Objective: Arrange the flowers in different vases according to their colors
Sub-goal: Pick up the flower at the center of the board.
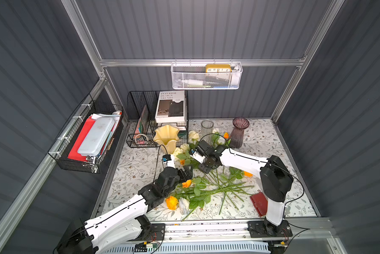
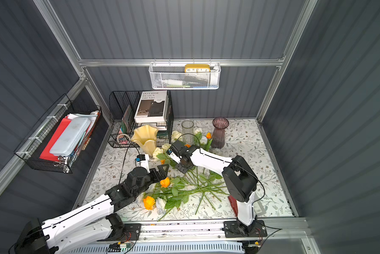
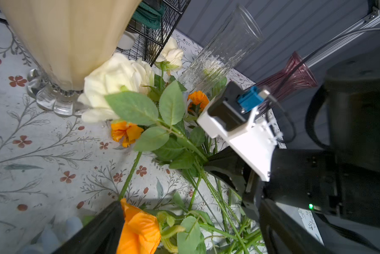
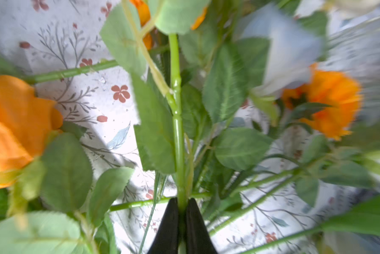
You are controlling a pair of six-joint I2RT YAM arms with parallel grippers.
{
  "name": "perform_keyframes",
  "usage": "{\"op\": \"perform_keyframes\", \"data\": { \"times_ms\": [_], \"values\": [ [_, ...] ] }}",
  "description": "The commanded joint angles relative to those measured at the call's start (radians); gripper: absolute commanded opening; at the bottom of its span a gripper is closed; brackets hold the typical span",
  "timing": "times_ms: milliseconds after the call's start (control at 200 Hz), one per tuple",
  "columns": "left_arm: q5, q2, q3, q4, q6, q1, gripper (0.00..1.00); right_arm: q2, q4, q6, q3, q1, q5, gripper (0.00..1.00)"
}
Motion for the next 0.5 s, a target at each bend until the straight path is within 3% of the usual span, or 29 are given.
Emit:
{"op": "perform_keyframes", "data": {
  "times_ms": [0,495],
  "values": [
    [-0.015,-0.016,-0.012,-0.011,-0.009,0.003,0.99,-0.082,0.055,-0.015,-0.006,0.006,0.057,0.02],
    [0.003,-0.029,-0.01,-0.012,-0.006,0.002,0.99,-0.273,0.199,-0.087,-0.042,0.006,0.19,0.0]
  ]
}}
